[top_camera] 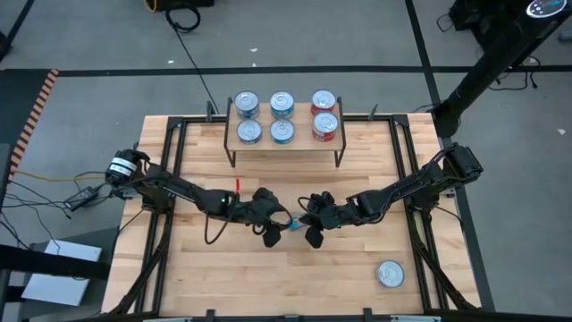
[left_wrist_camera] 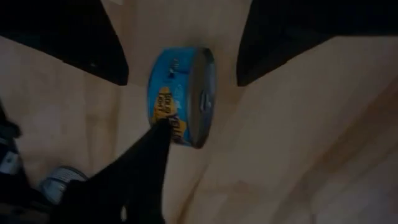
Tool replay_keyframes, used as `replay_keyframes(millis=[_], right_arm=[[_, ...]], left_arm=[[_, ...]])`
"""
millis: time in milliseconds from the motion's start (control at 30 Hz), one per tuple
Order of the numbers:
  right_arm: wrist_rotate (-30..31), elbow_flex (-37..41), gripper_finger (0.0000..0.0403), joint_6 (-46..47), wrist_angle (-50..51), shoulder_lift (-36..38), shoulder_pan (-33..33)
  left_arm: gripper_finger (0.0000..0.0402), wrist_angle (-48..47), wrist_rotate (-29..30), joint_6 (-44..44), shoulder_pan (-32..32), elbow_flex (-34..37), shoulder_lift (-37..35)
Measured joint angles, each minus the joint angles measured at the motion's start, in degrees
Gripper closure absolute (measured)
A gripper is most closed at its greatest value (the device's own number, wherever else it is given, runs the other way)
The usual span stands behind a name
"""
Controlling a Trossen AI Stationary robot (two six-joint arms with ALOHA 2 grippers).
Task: Stack canned seafood by type on shelf
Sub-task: Stack the yellow-blue tuna can on top of the yellow-blue tuna can on the shelf
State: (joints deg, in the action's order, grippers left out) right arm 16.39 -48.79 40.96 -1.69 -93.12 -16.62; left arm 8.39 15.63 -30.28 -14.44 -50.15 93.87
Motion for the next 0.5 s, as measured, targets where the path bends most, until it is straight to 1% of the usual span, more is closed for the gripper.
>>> replay_keyframes(millis=[100, 200, 433, 500], right_arm=[[-0.2, 0.0, 0.0392, -0.2, 0.0, 0.0, 0.3], [-0.2, 0.0, 0.0392, -0.5, -0.3, 0.0, 0.6], [-0.2, 0.1, 0.0392, -0.9, -1.1, -0.1, 1.0], [-0.2, 0.1, 0.0392, -1.0, -1.1, -0.1, 1.0]], left_arm=[[0.0081, 0.1, 1.5, 0.3, 0.0, 0.0, 0.6], [0.0069, 2.8, 1.6, 1.4, 0.0, 0.0, 1.5], [0.0064, 3.6, 0.9, 1.4, 0.0, -2.6, 4.7], [0.0064, 1.8, 1.6, 1.6, 0.0, -3.7, 5.2]])
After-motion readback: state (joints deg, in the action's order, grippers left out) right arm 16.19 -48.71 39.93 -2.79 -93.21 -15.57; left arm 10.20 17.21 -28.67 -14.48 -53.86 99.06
